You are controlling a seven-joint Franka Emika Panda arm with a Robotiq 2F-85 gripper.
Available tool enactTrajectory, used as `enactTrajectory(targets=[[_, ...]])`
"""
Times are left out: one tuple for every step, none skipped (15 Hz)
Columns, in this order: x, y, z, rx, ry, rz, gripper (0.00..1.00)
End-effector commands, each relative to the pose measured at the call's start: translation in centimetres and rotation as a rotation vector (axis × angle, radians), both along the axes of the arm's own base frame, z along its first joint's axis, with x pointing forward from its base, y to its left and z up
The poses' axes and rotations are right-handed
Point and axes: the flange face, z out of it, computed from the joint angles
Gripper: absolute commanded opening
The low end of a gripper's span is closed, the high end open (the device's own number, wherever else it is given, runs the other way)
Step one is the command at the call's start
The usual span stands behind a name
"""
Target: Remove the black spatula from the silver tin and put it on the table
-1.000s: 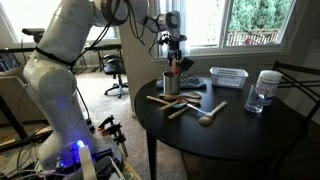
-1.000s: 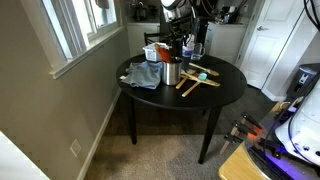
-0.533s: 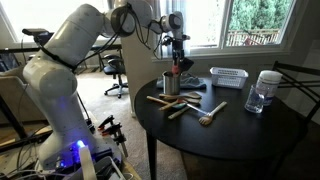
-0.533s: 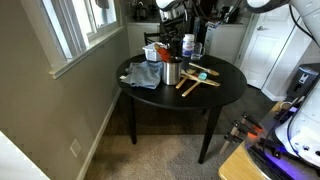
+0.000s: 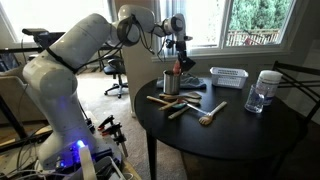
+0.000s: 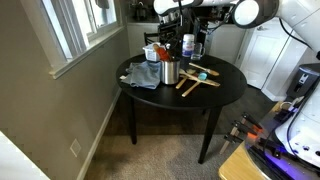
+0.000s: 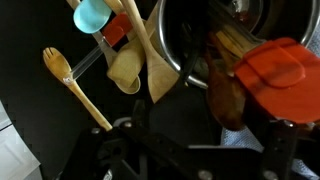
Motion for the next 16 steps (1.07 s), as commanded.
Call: enactTrajectory(targets=[[0.1,0.5,1.4,-0.050,-0.029,-0.041,1.00],[0.1,0.7,1.9,-0.056,-0.034,-0.043,1.00],[0.0,0.9,2.3,-0.062,-0.035,-0.041,1.00],[-0.1,1.0,2.7,-0.069,-0.038,-0.043,1.00],[-0.2,1.1,3.1,-0.076,-0.037,-0.044,1.00],[-0.2,1.1,3.4,-0.082,-0.040,-0.049,1.00],[-0.3,1.2,3.6,-0.091,-0.042,-0.054,1.00],[-0.3,1.1,3.9,-0.111,-0.050,-0.069,1.00],[-0.3,0.9,4.1,-0.129,-0.055,-0.082,1.00],[-0.4,0.7,4.4,-0.144,-0.054,-0.095,1.00],[-0.5,0.5,4.6,-0.158,-0.054,-0.107,1.00],[-0.6,0.2,4.6,-0.166,-0.052,-0.117,1.00],[-0.6,0.0,4.6,-0.172,-0.048,-0.123,1.00],[-0.7,-0.3,4.4,-0.172,-0.040,-0.127,1.00],[-0.7,-0.4,4.2,-0.173,-0.031,-0.129,1.00],[-0.7,-0.5,4.0,-0.173,-0.025,-0.132,1.00]])
